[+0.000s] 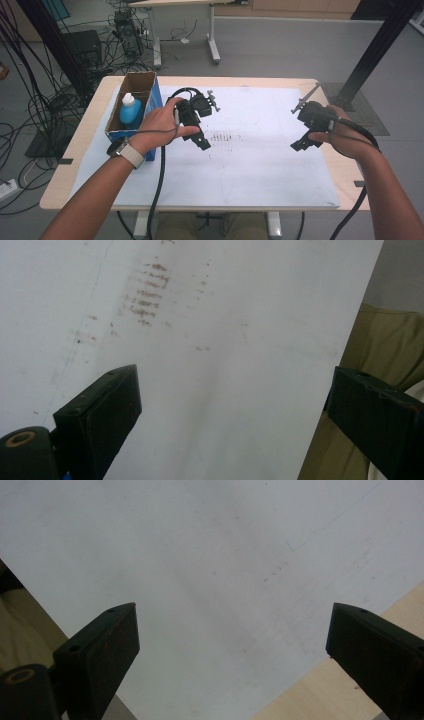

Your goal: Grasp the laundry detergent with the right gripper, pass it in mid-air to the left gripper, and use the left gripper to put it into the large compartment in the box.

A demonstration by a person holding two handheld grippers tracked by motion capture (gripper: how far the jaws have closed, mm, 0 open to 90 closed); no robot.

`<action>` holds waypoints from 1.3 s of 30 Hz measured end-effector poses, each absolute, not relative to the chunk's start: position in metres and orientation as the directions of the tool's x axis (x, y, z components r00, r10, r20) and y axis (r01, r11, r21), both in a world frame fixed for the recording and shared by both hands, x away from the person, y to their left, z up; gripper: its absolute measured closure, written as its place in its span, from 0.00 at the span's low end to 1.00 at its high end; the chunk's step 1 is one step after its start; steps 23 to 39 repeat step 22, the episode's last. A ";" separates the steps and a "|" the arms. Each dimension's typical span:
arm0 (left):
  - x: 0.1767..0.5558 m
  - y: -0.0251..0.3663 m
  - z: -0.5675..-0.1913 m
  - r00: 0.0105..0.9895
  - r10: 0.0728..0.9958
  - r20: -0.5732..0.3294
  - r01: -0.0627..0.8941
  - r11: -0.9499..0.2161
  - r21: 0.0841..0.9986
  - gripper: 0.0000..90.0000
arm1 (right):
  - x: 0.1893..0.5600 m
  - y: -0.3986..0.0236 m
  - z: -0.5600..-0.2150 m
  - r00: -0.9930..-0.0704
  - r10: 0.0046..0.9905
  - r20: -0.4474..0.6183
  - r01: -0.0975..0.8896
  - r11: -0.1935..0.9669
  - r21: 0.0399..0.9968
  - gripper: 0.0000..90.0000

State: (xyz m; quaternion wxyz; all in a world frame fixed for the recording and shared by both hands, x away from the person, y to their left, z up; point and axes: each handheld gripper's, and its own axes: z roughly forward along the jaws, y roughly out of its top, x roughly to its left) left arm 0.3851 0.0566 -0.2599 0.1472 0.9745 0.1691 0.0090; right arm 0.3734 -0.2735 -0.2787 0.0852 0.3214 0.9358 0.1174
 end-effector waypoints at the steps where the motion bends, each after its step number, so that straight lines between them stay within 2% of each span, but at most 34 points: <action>1: 0.385 0.057 -0.260 0.942 0.333 -0.031 0.327 -0.900 0.289 0.08 | 0.373 -0.273 -0.279 -0.777 0.623 -0.084 0.584 0.765 0.273 0.08; 39: 0.385 0.058 -0.260 0.939 0.342 -0.034 0.336 -0.893 0.298 0.08 | 0.371 -0.274 -0.280 -0.778 0.622 -0.082 0.583 0.765 0.273 0.08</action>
